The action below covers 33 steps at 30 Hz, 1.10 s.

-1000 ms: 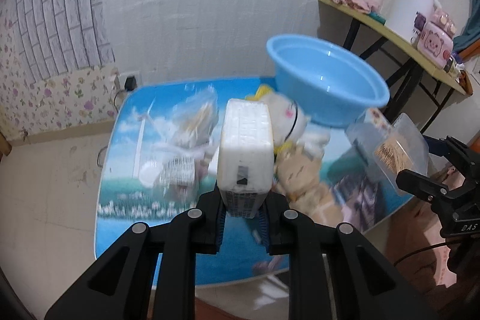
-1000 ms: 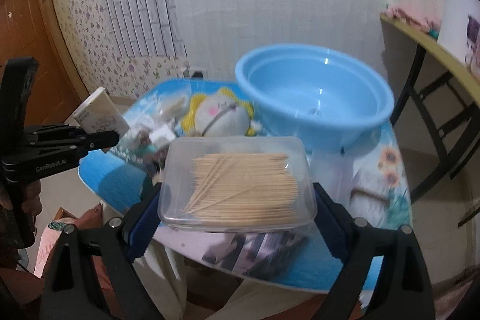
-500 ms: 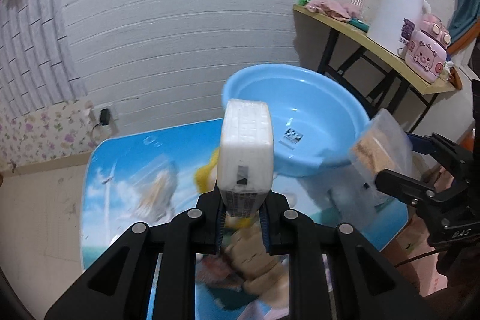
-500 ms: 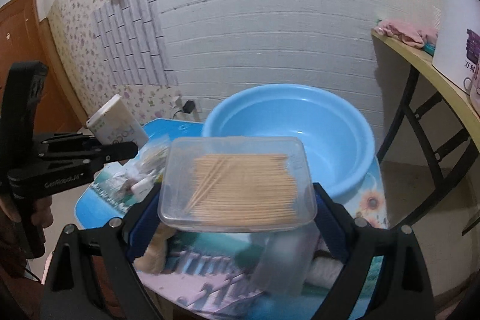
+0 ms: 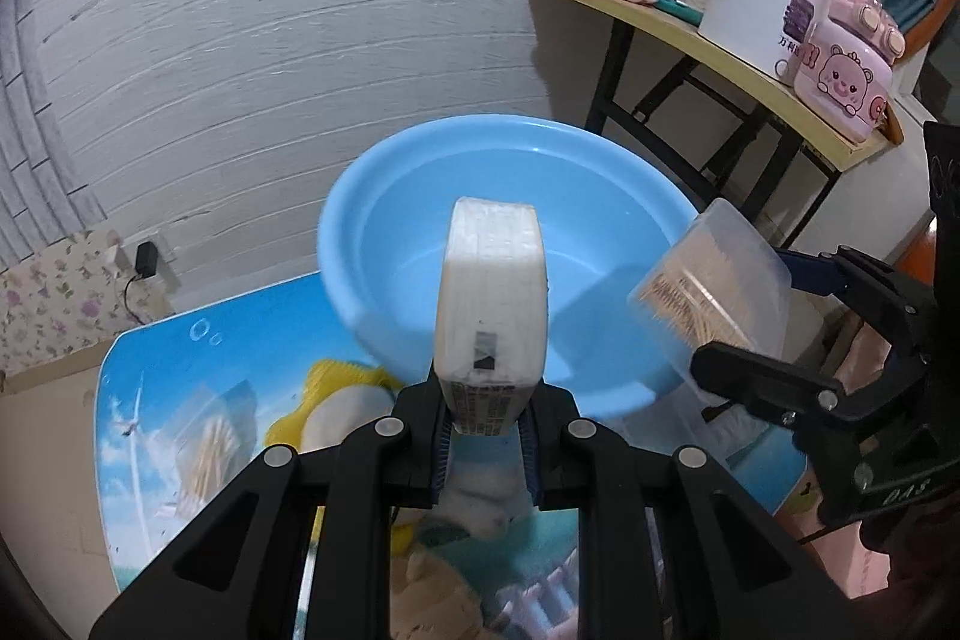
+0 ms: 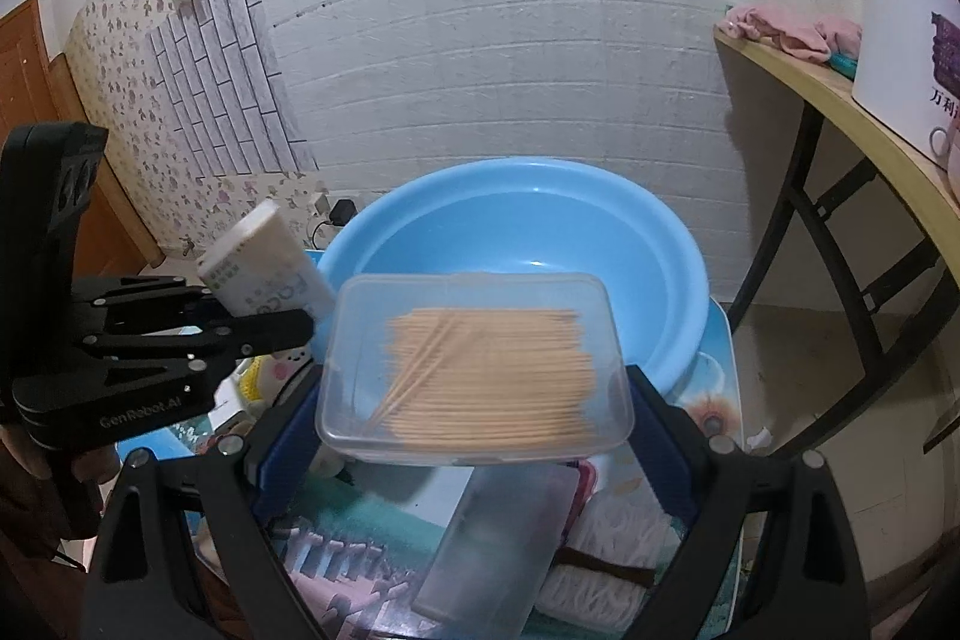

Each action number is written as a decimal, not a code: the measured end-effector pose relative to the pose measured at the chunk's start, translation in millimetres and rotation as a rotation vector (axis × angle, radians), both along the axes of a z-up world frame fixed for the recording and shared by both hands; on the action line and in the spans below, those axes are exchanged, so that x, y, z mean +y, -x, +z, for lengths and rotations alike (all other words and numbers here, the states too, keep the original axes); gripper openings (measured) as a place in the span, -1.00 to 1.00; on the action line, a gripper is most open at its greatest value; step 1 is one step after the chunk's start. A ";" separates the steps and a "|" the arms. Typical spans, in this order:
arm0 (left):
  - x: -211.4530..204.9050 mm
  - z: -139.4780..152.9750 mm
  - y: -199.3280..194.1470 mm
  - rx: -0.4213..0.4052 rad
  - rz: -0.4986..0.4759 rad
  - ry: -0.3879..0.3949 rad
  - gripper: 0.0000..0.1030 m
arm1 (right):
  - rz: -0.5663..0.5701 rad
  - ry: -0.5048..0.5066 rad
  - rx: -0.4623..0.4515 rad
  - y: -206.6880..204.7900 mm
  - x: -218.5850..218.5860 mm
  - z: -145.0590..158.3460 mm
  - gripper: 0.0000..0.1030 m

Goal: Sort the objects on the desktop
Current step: 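Carry the tissue pack and toothpick box over the blue basin and release both, then withdraw both grippers from the basin back over the table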

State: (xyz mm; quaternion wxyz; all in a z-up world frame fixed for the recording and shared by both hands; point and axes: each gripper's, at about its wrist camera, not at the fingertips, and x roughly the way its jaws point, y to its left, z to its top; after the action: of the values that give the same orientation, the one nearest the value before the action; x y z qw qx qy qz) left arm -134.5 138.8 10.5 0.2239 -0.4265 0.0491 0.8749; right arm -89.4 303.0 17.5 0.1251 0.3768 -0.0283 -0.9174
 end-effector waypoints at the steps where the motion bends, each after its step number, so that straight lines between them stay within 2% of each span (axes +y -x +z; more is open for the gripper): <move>1: 2.4 -1.7 2.2 -0.001 -0.005 0.002 -0.65 | -0.001 -0.003 -0.001 0.9 -0.1 -0.8 0.81; 6: 12.0 -7.8 10.6 -0.002 -0.020 0.020 -0.65 | -0.015 0.005 -0.010 4.0 3.7 -5.7 0.81; 9: 14.5 -8.5 13.1 0.000 -0.025 0.020 -0.58 | -0.020 0.003 -0.015 4.0 3.7 -8.4 0.81; 12: 14.1 -10.1 13.7 -0.004 -0.025 0.015 -0.36 | -0.031 -0.002 -0.029 5.3 3.6 -12.1 0.81; 14: 11.5 -10.7 13.4 -0.009 -0.021 0.008 0.00 | -0.038 -0.004 -0.025 4.9 3.9 -12.7 0.81; 25: -9.4 -5.0 8.3 0.010 0.039 0.002 0.36 | -0.034 -0.011 -0.010 17.5 -4.1 -12.4 0.81; 29: -20.0 -3.3 4.2 0.015 0.065 0.008 0.51 | -0.027 0.017 -0.031 23.3 -8.9 -15.2 0.82; 33: -33.0 -2.9 0.6 0.010 0.099 0.000 0.70 | -0.016 -0.012 -0.019 16.8 -16.0 -13.8 0.87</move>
State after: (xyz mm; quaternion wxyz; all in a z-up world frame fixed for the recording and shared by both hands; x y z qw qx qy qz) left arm -135.1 105.8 7.6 0.1801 -0.4240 0.0290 0.8871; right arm -106.1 287.0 3.8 0.1152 0.3860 -0.0268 -0.9149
